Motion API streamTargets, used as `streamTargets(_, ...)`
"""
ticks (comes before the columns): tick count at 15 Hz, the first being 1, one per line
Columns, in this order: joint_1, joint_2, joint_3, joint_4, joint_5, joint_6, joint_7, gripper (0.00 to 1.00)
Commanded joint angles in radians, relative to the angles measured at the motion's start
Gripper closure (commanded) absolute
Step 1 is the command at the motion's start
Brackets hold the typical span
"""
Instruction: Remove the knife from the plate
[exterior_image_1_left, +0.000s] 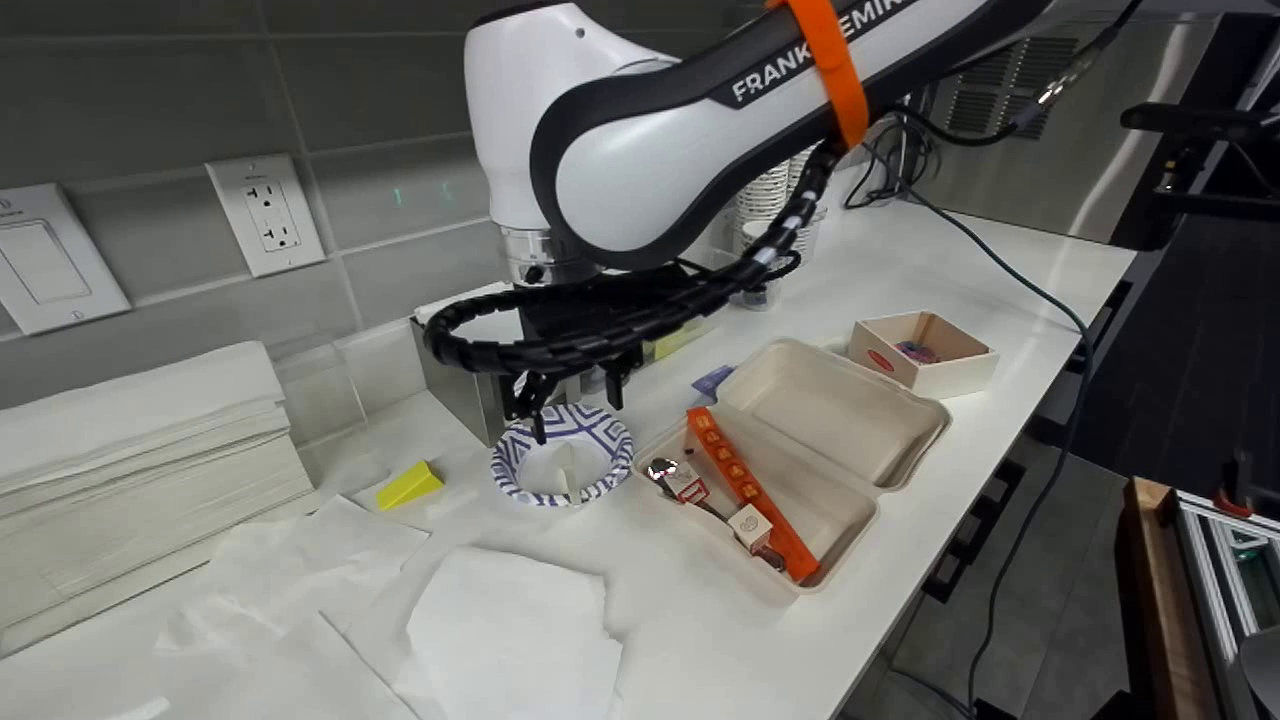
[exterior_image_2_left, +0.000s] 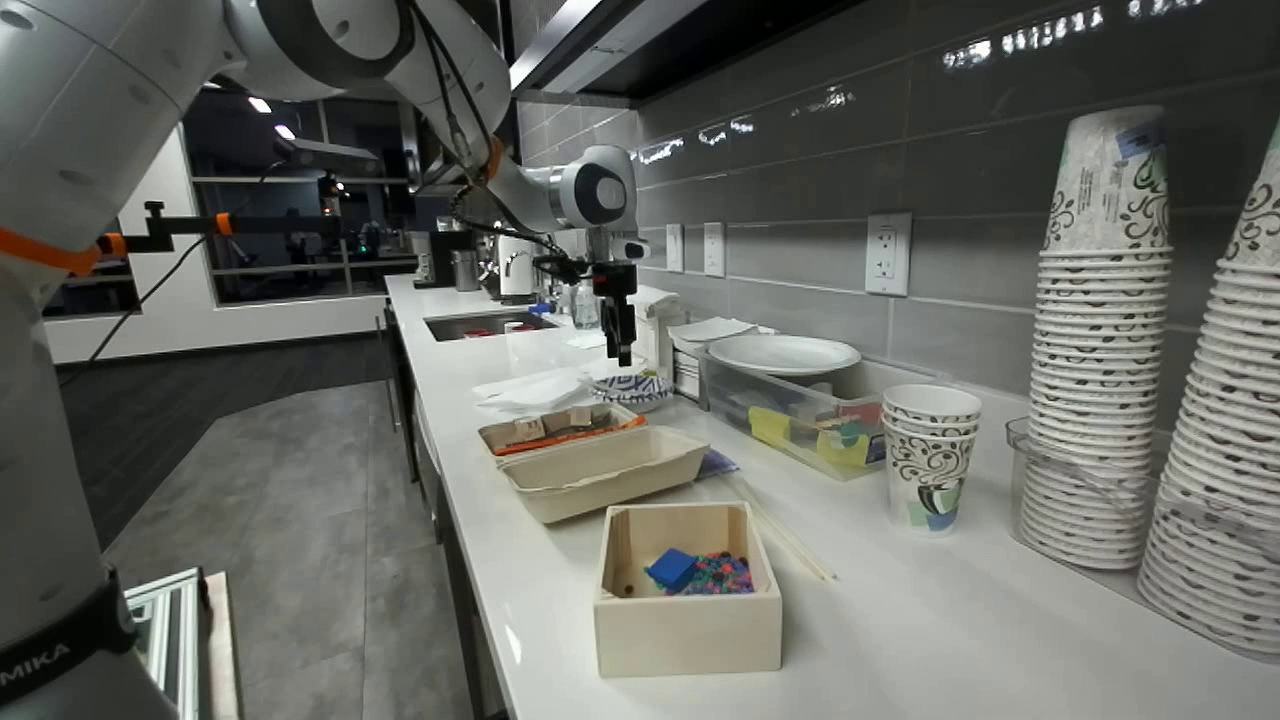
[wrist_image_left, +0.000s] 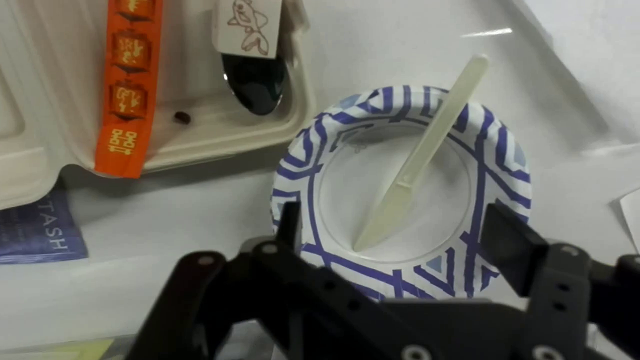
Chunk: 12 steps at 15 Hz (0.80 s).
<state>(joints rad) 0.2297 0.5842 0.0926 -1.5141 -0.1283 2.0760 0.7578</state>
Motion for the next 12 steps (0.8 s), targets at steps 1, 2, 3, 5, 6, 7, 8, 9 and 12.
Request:
streamTargets(1,0.008,0.069,-0.008,0.073,0.080,0.007,-0.037,0.35)
streamTargets(2,0.009,0.081,-0.008,0.083,0.096,0.006,-0.042,0.39)
streamTargets(3,0.011,0.091,-0.011,0.092,0.108,0.002,-0.043,0.43)
streamTargets(5,0.013,0.107,-0.014,0.097,0.128,-0.001,-0.045,0.46)
streamTargets(6,0.014,0.113,-0.015,0.096,0.135,0.005,-0.044,0.45)
streamTargets(7,0.013,0.119,-0.016,0.094,0.143,0.008,-0.044,0.47)
streamTargets(8,0.014,0.126,-0.018,0.093,0.147,0.016,-0.043,0.47)
streamTargets(9,0.017,0.133,-0.022,0.093,0.146,0.021,-0.038,0.46)
streamTargets(12,0.020,0.147,-0.030,0.089,0.149,0.053,-0.031,0.70)
